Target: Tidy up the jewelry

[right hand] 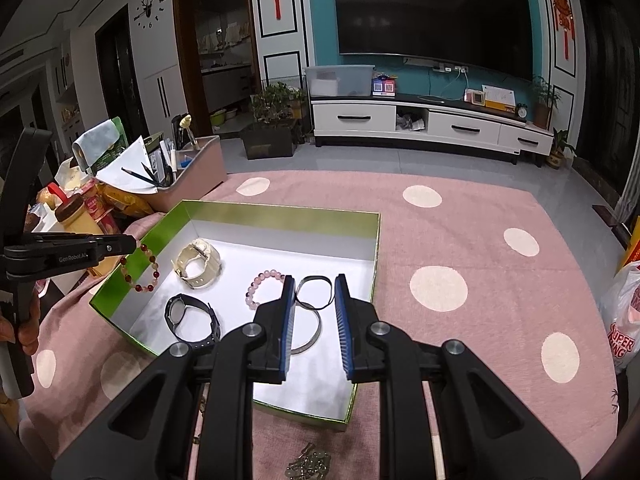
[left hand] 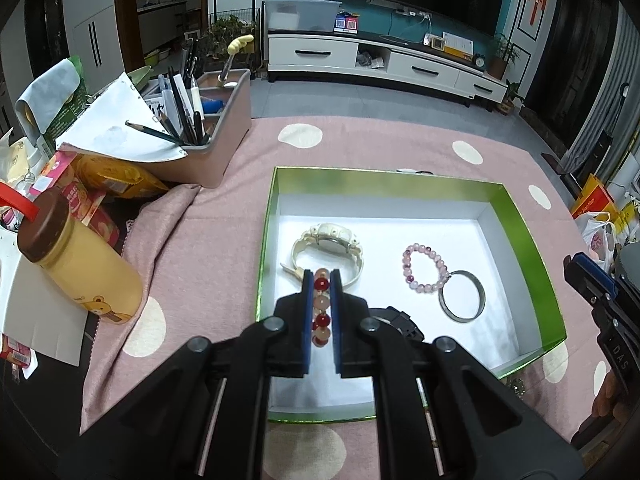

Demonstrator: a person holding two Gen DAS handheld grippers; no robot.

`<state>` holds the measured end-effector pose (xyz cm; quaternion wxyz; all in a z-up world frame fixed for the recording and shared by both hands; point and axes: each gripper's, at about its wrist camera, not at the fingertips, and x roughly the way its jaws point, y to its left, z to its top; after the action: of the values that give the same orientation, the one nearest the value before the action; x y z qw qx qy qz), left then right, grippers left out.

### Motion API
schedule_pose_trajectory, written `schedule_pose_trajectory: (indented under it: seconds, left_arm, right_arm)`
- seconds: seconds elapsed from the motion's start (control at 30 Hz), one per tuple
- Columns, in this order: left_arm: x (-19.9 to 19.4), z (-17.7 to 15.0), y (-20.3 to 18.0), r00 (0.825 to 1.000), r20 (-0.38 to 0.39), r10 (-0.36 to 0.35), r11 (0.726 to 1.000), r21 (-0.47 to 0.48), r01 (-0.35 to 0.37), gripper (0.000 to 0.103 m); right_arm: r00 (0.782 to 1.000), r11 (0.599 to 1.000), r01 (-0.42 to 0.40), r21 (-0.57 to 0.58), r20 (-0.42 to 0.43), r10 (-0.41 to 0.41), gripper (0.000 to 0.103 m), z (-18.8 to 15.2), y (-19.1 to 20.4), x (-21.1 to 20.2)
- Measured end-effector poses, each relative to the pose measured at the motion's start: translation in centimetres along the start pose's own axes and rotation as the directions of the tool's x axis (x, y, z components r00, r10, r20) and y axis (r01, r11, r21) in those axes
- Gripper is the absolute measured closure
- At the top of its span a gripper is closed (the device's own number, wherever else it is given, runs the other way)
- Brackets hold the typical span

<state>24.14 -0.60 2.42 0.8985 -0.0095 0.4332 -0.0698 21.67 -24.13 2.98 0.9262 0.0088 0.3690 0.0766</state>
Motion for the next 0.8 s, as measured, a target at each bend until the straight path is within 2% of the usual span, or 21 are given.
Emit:
schedule_pose_trajectory:
  seconds: [0.8]
  left_arm:
    - [2.1, -1.0, -2.0, 0.997, -0.032, 0.069, 0.993, 0.099, -0.066, 0.096]
  right_arm:
    - [0.996, 0.998, -0.002, -0.065, -0.086, -0.003, 0.084, -0.1, 1.2, 2.5]
